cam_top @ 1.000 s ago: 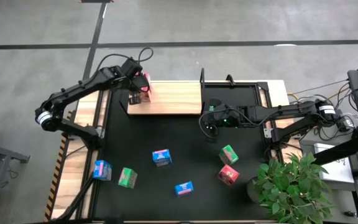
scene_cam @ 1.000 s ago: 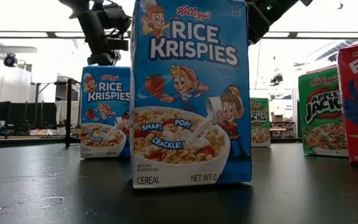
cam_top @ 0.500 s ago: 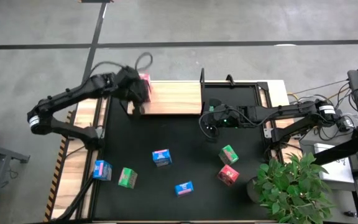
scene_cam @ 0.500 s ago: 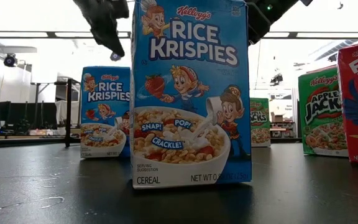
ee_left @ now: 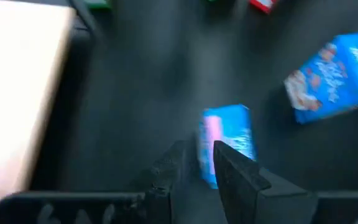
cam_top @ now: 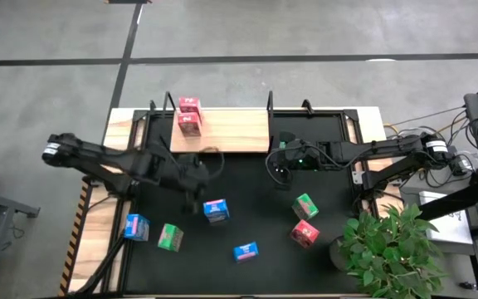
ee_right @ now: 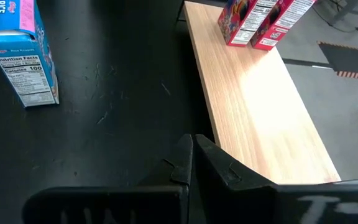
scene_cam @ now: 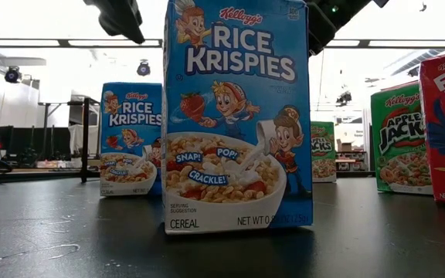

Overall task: Stack cereal on shelf
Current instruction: Put the top blue cereal box on the shelf

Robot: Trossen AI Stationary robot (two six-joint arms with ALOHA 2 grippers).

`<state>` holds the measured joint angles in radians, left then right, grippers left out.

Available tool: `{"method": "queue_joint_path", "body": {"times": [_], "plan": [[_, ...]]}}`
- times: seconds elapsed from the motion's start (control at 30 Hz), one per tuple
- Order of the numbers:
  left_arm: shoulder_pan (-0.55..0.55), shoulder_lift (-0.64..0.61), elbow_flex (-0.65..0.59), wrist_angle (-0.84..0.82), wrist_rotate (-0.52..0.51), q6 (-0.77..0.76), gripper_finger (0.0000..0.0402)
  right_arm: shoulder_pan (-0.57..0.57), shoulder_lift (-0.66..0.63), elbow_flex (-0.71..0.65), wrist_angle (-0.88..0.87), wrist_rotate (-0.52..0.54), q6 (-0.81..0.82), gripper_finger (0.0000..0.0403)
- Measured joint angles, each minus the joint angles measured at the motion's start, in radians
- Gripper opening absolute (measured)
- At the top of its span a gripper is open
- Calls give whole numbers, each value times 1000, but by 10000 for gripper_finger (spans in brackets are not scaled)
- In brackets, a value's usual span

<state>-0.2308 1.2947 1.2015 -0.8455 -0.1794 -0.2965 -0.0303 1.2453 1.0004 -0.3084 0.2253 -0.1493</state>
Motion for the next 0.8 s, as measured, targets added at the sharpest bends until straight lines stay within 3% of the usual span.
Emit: {"method": "queue_joint_path", "body": {"times": [0.17,0.33,0.5,0.63,0.8], "plan": [[-78,57,0,16,-47,-69,130,0,0,0,0,0,0,9],[-101,132,0,18,-120,-107,213,0,0,0,0,0,0,9],[-115,203,0,15,-92,-109,284,0,0,0,0,0,0,9],[-117,245,0,7,-73,-112,311,0,0,0,0,0,0,9],[-117,273,0,6,-73,-106,310,0,0,0,0,0,1,9]]}}
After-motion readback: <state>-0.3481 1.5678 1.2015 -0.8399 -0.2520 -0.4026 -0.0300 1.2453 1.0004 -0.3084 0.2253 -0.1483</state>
